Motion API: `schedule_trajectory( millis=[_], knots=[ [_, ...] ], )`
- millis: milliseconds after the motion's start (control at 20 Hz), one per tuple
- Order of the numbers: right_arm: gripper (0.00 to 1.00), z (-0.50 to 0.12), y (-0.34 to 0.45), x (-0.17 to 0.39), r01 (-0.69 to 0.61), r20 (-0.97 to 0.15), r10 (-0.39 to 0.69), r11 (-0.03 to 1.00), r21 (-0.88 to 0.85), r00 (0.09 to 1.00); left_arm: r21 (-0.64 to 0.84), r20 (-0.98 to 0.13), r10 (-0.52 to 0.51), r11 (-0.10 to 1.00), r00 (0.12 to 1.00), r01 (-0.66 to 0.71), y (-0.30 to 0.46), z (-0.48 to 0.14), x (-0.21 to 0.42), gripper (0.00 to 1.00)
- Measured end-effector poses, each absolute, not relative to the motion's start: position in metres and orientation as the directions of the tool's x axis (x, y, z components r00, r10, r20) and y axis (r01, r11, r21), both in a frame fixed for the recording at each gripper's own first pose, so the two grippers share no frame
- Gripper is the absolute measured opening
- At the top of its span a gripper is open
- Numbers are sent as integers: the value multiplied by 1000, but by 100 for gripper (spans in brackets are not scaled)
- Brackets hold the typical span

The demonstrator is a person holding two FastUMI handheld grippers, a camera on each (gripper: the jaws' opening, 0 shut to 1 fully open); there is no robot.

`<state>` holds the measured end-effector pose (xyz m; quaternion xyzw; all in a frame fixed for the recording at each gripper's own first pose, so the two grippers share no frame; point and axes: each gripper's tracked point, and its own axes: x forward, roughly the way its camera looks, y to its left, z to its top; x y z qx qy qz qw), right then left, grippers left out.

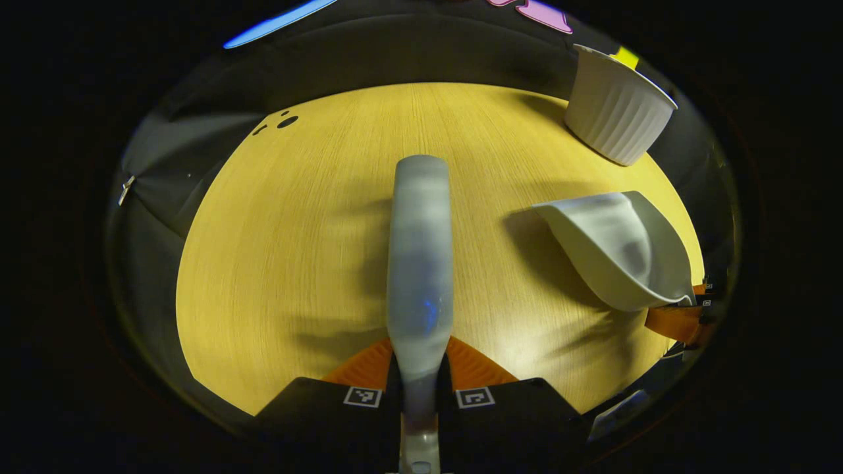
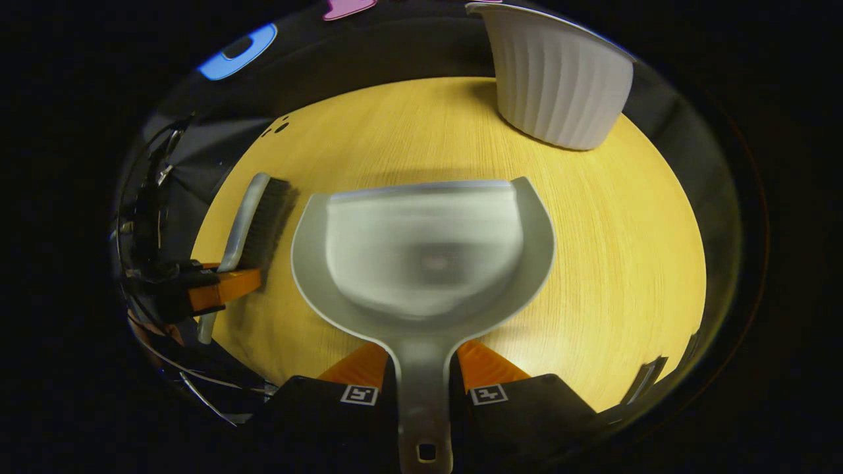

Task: Pick up the small broom and dustpan from the desktop, sweep the trash into the dustpan with the broom, and then empty the trash into the garbage bin.

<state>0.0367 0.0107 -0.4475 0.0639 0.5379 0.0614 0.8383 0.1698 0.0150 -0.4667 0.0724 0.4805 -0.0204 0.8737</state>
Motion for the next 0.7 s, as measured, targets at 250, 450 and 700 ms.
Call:
schedule_trajectory(
  millis=[250,450,700],
  knots=[
    [33,-458,13,40,-39,-903,136,991,132,408,105,-868,48,991,494,88,18,-474,164,24],
    [38,-470,12,42,-58,-917,132,991,119,376,127,-880,68,987,470,96,14,-469,162,29],
    [49,-470,22,38,-86,-921,173,985,153,350,108,-887,45,988,461,110,7,-469,158,30]
  ],
)
